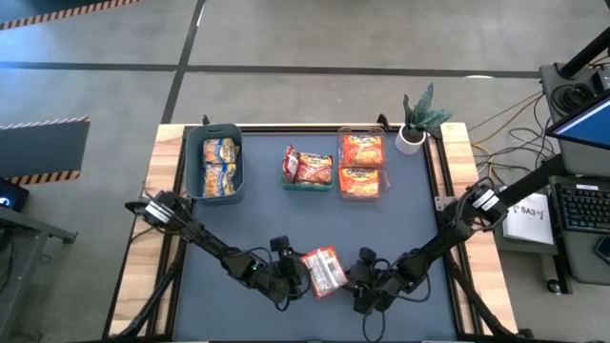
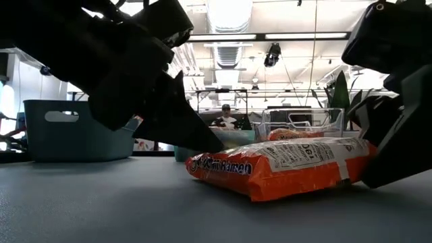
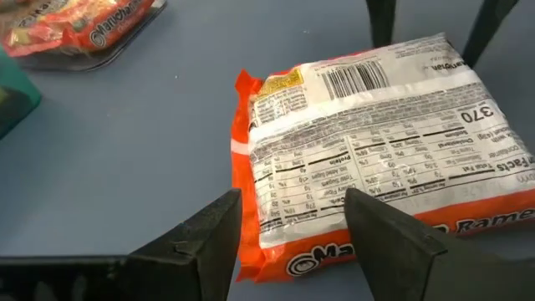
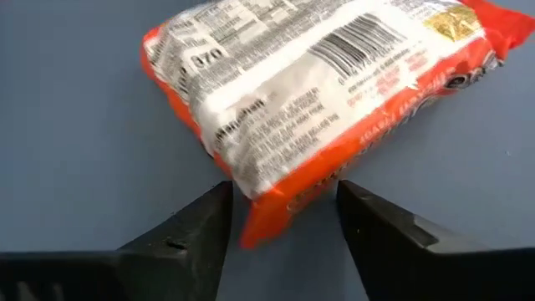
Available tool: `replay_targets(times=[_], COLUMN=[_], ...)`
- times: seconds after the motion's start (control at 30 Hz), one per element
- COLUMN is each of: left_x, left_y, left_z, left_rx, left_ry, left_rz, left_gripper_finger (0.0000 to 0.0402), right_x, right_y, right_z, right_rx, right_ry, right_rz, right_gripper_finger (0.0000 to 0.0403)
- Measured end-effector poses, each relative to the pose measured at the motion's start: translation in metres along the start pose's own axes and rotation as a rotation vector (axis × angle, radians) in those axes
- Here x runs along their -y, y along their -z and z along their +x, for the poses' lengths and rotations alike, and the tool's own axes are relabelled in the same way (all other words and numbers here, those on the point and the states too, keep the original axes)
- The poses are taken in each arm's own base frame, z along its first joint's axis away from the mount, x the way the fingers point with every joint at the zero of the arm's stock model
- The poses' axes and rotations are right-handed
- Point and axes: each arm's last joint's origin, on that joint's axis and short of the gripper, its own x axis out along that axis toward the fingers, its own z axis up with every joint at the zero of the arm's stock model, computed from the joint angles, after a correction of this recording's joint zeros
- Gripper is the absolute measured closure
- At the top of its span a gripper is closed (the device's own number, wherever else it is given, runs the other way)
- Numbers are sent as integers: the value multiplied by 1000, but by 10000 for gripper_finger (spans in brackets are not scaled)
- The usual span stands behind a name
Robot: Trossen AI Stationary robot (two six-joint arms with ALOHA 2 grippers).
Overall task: Sort Maruchan noodles
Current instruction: Put the orange noodle pack into the transparent bin
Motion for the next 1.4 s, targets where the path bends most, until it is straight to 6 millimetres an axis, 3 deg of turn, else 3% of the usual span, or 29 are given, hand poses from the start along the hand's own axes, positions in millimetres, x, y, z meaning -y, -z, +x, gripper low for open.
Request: replay_targets(times=[0.4,0.6,0.8,1.1,1.2,1.4], left_x=[0,0,-4,-18,-19,-18], left_y=[-3,-24,-41,-67,-70,-59], left_z=[-3,-18,-37,-76,-77,-60], left_rx=[-5,26,43,1,13,-6], left_ry=[23,49,66,317,290,180], left_rz=[27,174,331,369,301,259], left_gripper_finger=[205,205,205,206,205,178], right_x=[-2,1,12,29,34,37], right_y=[-3,-18,-41,-81,-92,-96], right_z=[2,-6,-9,-36,-45,-49], right_rx=[16,3,-61,-3,35,43], right_ry=[-22,-81,-163,-269,-289,-296], right_rz=[17,207,556,704,709,687], right_gripper_finger=[385,394,394,394,394,394])
